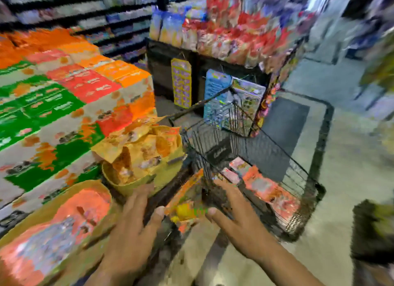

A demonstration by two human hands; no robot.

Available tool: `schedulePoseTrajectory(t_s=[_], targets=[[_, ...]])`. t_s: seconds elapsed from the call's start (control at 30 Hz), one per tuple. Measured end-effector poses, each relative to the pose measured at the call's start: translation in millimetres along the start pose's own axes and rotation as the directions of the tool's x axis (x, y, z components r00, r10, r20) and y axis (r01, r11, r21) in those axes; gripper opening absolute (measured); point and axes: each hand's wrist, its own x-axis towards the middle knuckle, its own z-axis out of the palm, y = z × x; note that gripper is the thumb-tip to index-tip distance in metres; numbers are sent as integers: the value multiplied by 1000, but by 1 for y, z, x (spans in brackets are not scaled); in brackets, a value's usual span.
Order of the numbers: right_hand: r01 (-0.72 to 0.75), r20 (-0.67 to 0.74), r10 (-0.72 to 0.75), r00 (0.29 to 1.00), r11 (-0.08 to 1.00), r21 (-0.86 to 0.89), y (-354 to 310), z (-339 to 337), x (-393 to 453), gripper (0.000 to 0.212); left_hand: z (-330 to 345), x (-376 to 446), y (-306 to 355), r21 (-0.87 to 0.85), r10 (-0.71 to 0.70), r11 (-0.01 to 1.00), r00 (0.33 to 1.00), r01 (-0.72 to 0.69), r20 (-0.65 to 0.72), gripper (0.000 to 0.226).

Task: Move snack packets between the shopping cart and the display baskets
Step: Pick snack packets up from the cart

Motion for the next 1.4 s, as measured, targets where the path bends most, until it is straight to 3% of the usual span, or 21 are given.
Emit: schedulePoseTrajectory(t_s=[0.1, 0.27, 0.37, 0.5, 0.6, 0.7, 0.8, 0.87, 1.03, 1.13, 1.23, 1.33, 1.4], targets=[[-93, -33, 92, 995, 995, -29, 54, -49, -8, 59, 64, 37, 39, -20, 43, 999, 994, -41, 102, 51], [-249, -147, 247, 958, 968, 6, 122, -113, -20, 63, 152, 91, 87, -65, 98, 994, 949, -82, 300, 70], [-315, -223, 306, 926, 949, -5, 160, -137, -23, 47, 201, 125, 100, -41, 143, 990, 917, -137, 371, 60], [-486, -267, 479, 837, 873, 42, 215, -154, -18, 60, 267, 180, 109, 61, 146, 979, 878, -194, 455, 42], [-576, -273, 574, 772, 814, 80, 252, -158, -5, 67, 322, 227, 107, 22, 112, 989, 842, -145, 528, 40], [-669, -268, 678, 685, 730, 136, 302, -159, 20, 69, 386, 285, 93, 63, 59, 990, 790, -123, 610, 36], [-780, -218, 810, 545, 585, 224, 355, -153, 50, 71, 445, 335, 77, 149, -86, 988, 688, -33, 721, 42], [-831, -180, 875, 449, 483, 276, 391, -143, 70, 68, 481, 363, 58, 228, -207, 972, 641, 51, 739, 56], [-891, -90, 962, 258, 273, 363, 487, -100, 110, 56, 567, 417, 4, 360, -414, 909, 539, 208, 733, 47], [-826, 24, 996, 83, 55, 561, 542, -70, 125, 45, 612, 434, -22, 363, -488, 870, 474, 334, 733, 52], [-651, 170, 981, -90, -187, 736, 585, -41, 134, 45, 649, 441, -40, 437, -544, 838, 450, 326, 708, 51], [-361, 351, 924, -156, -384, 850, 613, -19, 141, 26, 682, 443, -58, 429, -570, 816, 418, 387, 707, 52], [-128, 423, 890, -169, -446, 886, 628, -8, 146, 19, 699, 444, -64, 420, -595, 790, 395, 447, 700, 45]])
